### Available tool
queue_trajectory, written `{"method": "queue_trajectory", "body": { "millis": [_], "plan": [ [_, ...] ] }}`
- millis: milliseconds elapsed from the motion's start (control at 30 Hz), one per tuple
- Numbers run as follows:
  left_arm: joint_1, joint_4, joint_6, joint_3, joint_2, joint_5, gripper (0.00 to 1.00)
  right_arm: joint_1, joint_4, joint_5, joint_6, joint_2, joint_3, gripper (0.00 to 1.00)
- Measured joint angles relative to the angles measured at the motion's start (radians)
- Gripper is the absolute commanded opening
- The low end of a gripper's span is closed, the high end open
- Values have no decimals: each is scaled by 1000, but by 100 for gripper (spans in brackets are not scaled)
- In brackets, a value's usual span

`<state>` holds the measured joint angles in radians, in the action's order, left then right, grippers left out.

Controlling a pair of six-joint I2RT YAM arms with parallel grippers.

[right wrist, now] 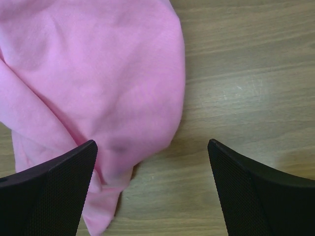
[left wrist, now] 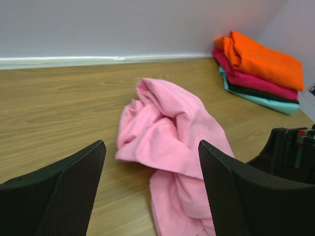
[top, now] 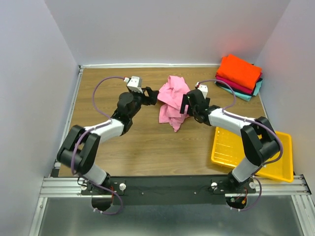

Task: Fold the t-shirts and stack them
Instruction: Flatten the tshirt out

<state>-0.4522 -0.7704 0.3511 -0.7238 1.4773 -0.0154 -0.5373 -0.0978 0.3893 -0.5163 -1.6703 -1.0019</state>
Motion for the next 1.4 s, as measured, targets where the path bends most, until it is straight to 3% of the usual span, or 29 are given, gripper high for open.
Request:
{"method": "queue_trajectory", "body": {
  "millis": [233, 500, 1100, 1400],
  "plan": [
    [-22, -82, 93, -104, 251, 192, 78, 14, 18, 17, -11, 131, 80, 100],
    [-68, -117, 166, -151, 355, 262, 74, 75, 45, 17, -11, 233, 140, 100],
    [-95, -41, 218, -88, 351, 84, 73, 93, 74, -17, -11, 288, 178, 100],
    [-95, -33, 246, -196, 445, 80, 73, 94, 77, -26, -11, 314, 190, 100]
  ]
}}
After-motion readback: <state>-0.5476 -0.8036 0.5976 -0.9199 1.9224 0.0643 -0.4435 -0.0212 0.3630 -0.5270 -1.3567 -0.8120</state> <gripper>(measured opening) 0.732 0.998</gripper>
